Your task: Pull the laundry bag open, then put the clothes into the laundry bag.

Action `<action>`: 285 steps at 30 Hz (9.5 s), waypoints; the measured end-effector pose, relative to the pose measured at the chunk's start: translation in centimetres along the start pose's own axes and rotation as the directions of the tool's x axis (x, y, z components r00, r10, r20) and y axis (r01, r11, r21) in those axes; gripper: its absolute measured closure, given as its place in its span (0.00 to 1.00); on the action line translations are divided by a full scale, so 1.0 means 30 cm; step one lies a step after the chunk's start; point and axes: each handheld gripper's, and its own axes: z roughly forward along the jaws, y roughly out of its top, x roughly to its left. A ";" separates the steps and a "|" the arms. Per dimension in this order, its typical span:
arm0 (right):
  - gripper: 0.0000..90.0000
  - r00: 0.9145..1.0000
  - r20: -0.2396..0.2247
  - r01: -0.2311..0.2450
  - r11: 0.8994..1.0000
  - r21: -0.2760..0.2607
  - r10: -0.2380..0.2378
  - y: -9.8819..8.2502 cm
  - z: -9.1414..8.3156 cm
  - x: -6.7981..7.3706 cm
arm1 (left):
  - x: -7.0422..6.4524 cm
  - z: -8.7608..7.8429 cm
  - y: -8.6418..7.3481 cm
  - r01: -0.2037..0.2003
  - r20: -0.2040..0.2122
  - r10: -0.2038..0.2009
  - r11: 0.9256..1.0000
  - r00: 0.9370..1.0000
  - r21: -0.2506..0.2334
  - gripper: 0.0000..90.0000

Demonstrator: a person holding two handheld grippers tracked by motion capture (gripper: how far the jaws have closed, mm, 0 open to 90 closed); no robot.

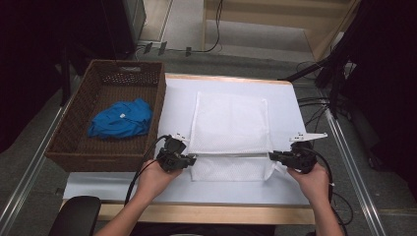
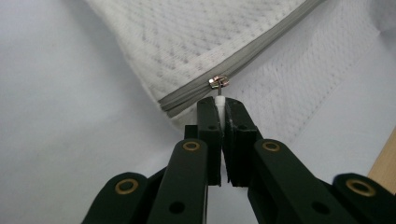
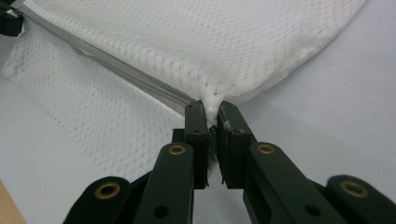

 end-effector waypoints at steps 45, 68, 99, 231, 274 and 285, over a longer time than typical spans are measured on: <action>0.89 0.999 0.026 0.028 0.999 0.031 -0.029 -0.016 0.051 -0.024 | 0.038 0.016 -0.016 0.050 0.033 -0.050 0.999 0.998 0.001 0.91; 0.58 0.998 0.051 0.026 0.999 -0.039 -0.024 0.016 0.017 -0.002 | 0.028 -0.046 -0.006 0.006 0.092 0.003 0.995 0.996 -0.100 0.59; 0.46 0.995 -0.007 0.098 0.994 -0.038 -0.098 0.081 0.079 0.085 | -0.013 -0.196 0.026 -0.054 0.150 0.072 0.991 0.986 -0.125 0.44; 0.46 0.987 -0.064 0.146 0.988 -0.048 -0.149 0.112 0.122 0.142 | 0.692 -0.411 0.044 0.173 -0.201 -0.214 0.964 0.956 -0.203 0.20; 0.46 0.982 -0.038 0.186 0.982 -0.020 -0.186 0.107 0.124 0.155 | 0.714 -0.195 0.020 0.108 -0.410 -0.078 0.993 0.909 0.052 0.00; 0.46 0.982 -0.034 0.184 0.983 -0.019 -0.185 0.102 0.119 0.153 | 0.721 -0.195 -0.022 0.011 -0.432 0.003 0.999 0.902 0.031 0.02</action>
